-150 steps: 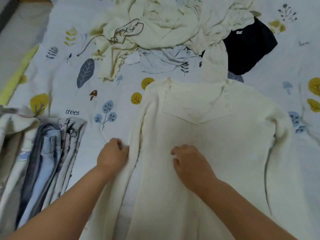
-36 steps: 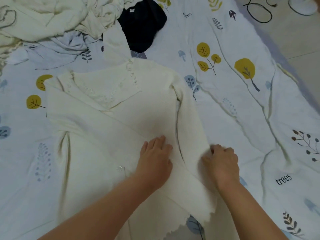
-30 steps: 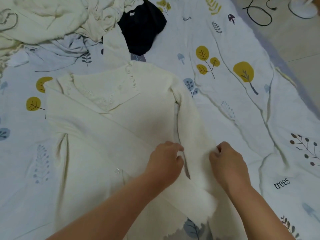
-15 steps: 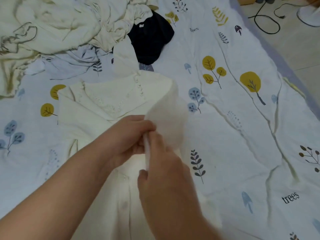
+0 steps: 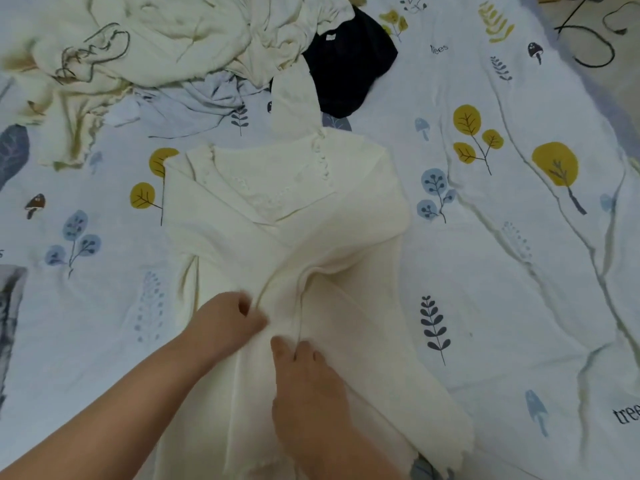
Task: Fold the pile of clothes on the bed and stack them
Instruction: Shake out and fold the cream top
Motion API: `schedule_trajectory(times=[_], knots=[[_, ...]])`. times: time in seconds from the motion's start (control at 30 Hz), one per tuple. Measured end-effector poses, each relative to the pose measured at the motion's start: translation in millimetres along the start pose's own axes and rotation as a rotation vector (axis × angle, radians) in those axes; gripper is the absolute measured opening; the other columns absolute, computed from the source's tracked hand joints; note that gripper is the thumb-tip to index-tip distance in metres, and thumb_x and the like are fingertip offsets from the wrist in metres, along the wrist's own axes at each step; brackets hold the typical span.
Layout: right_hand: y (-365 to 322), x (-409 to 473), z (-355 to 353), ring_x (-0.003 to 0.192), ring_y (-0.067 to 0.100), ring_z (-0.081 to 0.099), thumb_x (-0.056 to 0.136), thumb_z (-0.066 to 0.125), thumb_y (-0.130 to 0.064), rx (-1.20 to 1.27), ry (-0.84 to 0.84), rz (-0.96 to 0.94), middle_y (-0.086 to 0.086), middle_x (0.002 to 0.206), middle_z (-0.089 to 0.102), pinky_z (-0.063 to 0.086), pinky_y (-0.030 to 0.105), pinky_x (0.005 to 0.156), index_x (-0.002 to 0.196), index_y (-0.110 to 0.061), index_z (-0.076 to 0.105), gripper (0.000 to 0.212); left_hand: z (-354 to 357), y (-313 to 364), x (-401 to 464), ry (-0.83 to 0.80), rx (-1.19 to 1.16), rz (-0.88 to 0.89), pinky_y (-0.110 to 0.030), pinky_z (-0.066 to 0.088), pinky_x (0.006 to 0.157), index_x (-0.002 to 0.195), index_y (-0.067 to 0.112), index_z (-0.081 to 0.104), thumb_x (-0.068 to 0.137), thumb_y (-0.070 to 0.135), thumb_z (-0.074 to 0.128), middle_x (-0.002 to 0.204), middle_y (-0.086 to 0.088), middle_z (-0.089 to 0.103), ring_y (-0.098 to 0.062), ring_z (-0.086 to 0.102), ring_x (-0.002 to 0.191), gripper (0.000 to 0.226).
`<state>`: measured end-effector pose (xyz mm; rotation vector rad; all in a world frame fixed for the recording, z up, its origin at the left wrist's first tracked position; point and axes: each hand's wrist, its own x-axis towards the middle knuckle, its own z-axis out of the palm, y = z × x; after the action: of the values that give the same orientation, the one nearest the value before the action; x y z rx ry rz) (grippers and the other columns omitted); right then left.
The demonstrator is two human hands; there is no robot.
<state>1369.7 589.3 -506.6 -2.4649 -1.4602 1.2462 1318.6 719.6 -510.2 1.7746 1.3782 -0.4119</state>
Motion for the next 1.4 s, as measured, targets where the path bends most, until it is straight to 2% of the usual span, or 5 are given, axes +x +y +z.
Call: schedule_trajectory(times=[0.23,0.5,0.93,1.07,1.4], knots=[[21.3,5.7,-40.8,0.1,0.019,0.055,0.092,0.043,-0.025,0.238,0.316,0.127,-0.001,0.109,0.058,0.041,0.028,0.081,0.115,-0.022,0.051,0.024,-7.4,-43.0,-16.7,0.264,-0.432,0.045,-0.03,0.038,0.06,0.075,0.011,0.059,0.092,0.021,0.054,0.064,-0.01,0.06,-0.016,0.051,0.059,0.021],[63.3,50.2,-97.5,0.095,0.026,0.054,0.093,0.044,-0.015,0.209,0.661,0.218,0.009,0.104,0.056,0.038,0.032,0.073,0.118,-0.016,0.056,0.028,-15.2,-79.0,-7.0,0.137,0.173,0.071,-0.023,0.033,0.055,0.067,0.02,0.048,0.086,0.053,0.052,0.057,0.008,0.05,-0.009,0.052,0.059,0.038],[95.6,163.6,-163.1,0.103,0.036,0.044,0.094,0.042,-0.011,-0.515,0.46,0.078,0.023,0.112,0.046,0.031,0.037,0.071,0.115,-0.003,0.054,0.026,-13.0,-88.4,-4.8,0.227,0.126,0.298,-0.01,0.033,0.055,0.077,0.043,0.043,0.088,0.03,0.06,0.064,0.016,0.056,0.004,0.053,0.064,0.024],[91.6,165.4,-168.3,0.109,0.038,0.04,0.09,0.041,0.002,-0.392,0.642,0.173,0.027,0.117,0.044,0.03,0.042,0.079,0.123,0.001,0.049,0.034,-14.4,-95.5,-5.0,0.417,0.319,0.326,-0.026,0.045,0.056,0.096,0.012,0.065,0.081,0.016,0.069,0.084,-0.001,0.066,-0.022,0.063,0.07,0.016],[85.1,88.8,-54.2,0.146,0.024,-0.004,0.096,0.03,-0.049,-0.466,0.252,-0.249,0.004,0.158,-0.006,-0.008,0.042,0.113,0.147,-0.027,-0.004,0.065,9.8,-92.2,-0.3,0.349,0.646,0.615,-0.042,0.017,0.109,0.138,0.018,0.041,0.099,0.043,0.013,0.145,-0.01,0.038,-0.031,0.04,0.132,0.055]])
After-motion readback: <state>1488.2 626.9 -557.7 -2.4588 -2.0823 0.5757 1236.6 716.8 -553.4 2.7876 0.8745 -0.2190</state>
